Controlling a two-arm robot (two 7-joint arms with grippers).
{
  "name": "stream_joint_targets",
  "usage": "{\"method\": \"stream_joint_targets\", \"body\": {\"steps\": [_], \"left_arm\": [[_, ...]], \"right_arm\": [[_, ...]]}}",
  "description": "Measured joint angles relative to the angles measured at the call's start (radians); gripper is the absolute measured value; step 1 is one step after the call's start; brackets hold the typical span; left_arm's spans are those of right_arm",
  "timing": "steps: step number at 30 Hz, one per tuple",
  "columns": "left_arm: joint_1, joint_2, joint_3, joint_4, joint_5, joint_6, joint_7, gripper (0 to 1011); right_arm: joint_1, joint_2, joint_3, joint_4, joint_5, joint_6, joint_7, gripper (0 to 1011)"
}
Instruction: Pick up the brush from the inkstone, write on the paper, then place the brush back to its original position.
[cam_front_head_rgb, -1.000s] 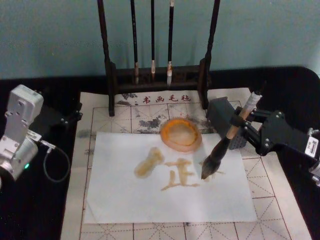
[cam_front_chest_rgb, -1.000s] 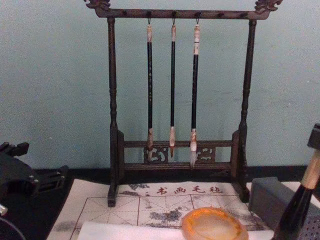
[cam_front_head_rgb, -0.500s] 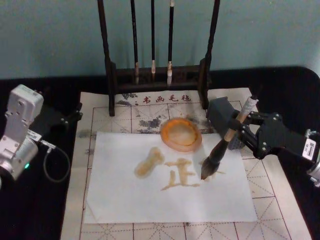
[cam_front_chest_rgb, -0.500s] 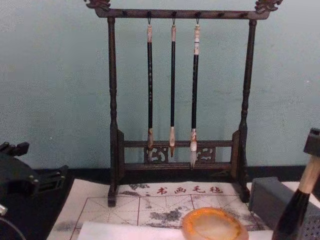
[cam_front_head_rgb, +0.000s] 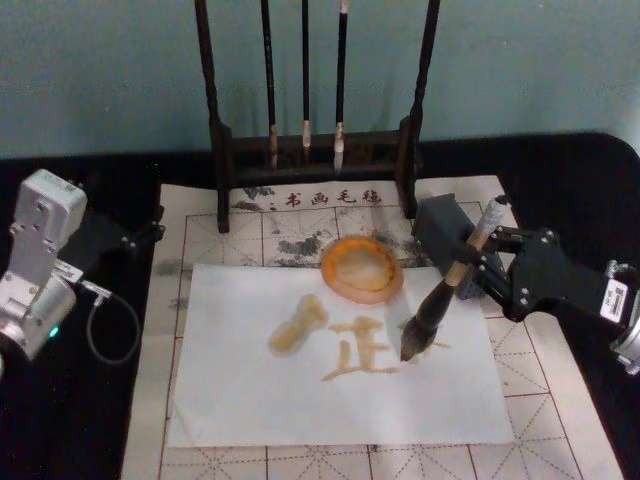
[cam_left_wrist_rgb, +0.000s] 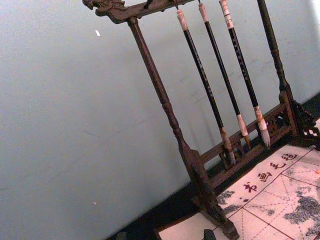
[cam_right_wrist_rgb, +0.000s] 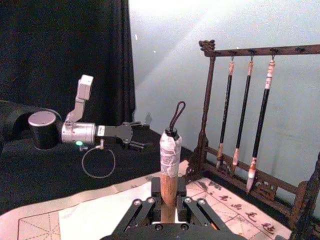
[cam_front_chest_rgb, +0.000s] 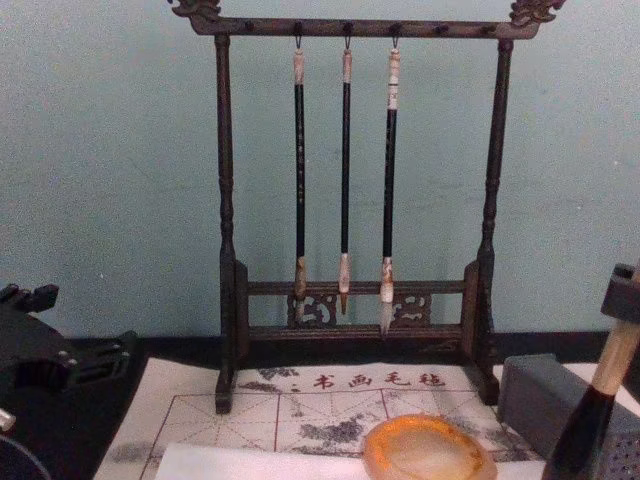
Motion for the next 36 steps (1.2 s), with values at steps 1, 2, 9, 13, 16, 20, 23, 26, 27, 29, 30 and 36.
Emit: {"method": "stream_joint_targets", "body": {"steps": [1,2,9,13,16,20,23,26,27,29,30,36], "left_arm": [[0.0,0.0,0.0,0.0,0.0,0.0,0.0,1001],[0.0,0.0,0.0,0.0,0.0,0.0,0.0,1001],[0.0,0.0,0.0,0.0,0.0,0.0,0.0,1001],[0.0,0.0,0.0,0.0,0.0,0.0,0.0,1001],[0.0,0.0,0.0,0.0,0.0,0.0,0.0,1001],[0.0,0.0,0.0,0.0,0.0,0.0,0.0,1001],[0.0,0.0,0.0,0.0,0.0,0.0,0.0,1001],[0.0,0.0,0.0,0.0,0.0,0.0,0.0,1001],[0.0,0.0,0.0,0.0,0.0,0.0,0.0,1001],[0.0,0.0,0.0,0.0,0.0,0.0,0.0,1001],[0.0,0.0,0.0,0.0,0.0,0.0,0.0,1001],[0.0,0.0,0.0,0.0,0.0,0.0,0.0,1001]], "right_arm": [[0.001,-0.001,-0.001,0.001,0.0,0.0,0.001,187],[0.001,-0.001,-0.001,0.001,0.0,0.0,0.001,187],[0.007,-0.005,-0.005,0.007,-0.002,0.0,0.004,187],[0.008,-0.007,-0.008,0.008,-0.004,0.0,0.004,187],[0.009,-0.008,-0.009,0.009,-0.006,0.0,0.004,187],[0.01,-0.008,-0.011,0.011,-0.011,0.0,0.004,187],[0.01,-0.007,-0.012,0.011,-0.012,0.0,0.002,187],[0.01,-0.007,-0.012,0.012,-0.014,0.0,0.001,187],[0.009,-0.006,-0.012,0.013,-0.015,0.0,0.0,187],[0.009,-0.005,-0.012,0.013,-0.015,0.001,0.0,187],[0.009,-0.005,-0.012,0.013,-0.016,0.001,0.0,187],[0.004,-0.001,-0.008,0.013,-0.017,0.0,-0.001,187]]}}
